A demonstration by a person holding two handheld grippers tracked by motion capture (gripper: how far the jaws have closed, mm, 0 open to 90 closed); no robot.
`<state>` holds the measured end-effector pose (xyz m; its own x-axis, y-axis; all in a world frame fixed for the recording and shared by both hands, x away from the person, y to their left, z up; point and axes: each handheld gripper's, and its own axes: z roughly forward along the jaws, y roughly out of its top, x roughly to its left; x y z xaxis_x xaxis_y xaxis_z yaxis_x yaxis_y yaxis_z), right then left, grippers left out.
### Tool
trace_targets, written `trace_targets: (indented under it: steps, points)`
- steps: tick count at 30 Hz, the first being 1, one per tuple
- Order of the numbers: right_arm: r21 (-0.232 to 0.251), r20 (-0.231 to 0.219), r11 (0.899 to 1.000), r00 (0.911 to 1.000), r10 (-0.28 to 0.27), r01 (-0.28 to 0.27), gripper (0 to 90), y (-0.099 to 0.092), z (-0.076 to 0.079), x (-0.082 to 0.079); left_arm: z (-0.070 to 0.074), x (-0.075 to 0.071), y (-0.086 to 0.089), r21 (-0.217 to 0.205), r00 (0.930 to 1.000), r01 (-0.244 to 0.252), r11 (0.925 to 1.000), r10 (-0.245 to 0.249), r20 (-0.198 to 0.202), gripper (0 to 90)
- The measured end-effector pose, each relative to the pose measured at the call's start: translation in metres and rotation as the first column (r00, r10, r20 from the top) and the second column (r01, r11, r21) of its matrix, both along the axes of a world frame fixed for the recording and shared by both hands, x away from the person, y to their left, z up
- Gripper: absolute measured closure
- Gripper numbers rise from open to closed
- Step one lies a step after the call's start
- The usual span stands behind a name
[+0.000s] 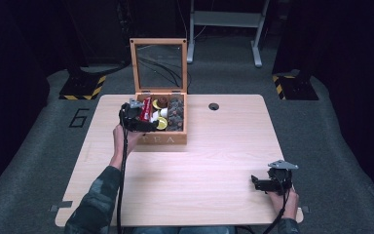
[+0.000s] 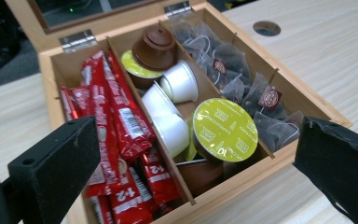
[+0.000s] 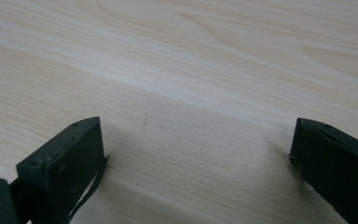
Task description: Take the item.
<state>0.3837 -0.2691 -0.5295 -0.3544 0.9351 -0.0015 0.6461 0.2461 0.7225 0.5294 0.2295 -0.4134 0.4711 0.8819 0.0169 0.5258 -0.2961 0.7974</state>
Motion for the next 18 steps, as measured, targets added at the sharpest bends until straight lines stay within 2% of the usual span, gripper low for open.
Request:
trace_targets:
  steps: [5,10,11,16,18]
  points:
    - [-0.001,-0.003,1.0,1.0,0.001,-0.001,2.3,0.0,0.0,0.0,-0.001,0.008,-0.011,0.017,0.9999,0.006,0.9998,-0.006,-0.016,0.0]
    - [-0.003,0.003,1.0,1.0,-0.001,0.001,2.3,0.0,0.0,0.0,-0.004,0.017,-0.02,0.06,0.9997,0.007,0.9982,-0.006,-0.022,0.2]
    - [-0.002,0.004,1.0,1.0,-0.002,0.002,2.3,0.0,0.0,0.0,-0.006,0.021,-0.022,0.06,0.9993,0.005,0.9982,-0.002,-0.038,0.3]
    - [-0.002,0.005,1.0,1.0,-0.001,0.001,2.3,0.0,0.0,0.0,-0.011,0.027,-0.026,0.052,0.9988,-0.009,0.9986,0.012,-0.047,1.2]
    - [-0.003,0.005,1.0,1.0,0.001,-0.001,2.3,0.0,0.0,0.0,-0.013,0.03,-0.031,0.065,0.9982,-0.001,0.9979,0.005,-0.059,1.8]
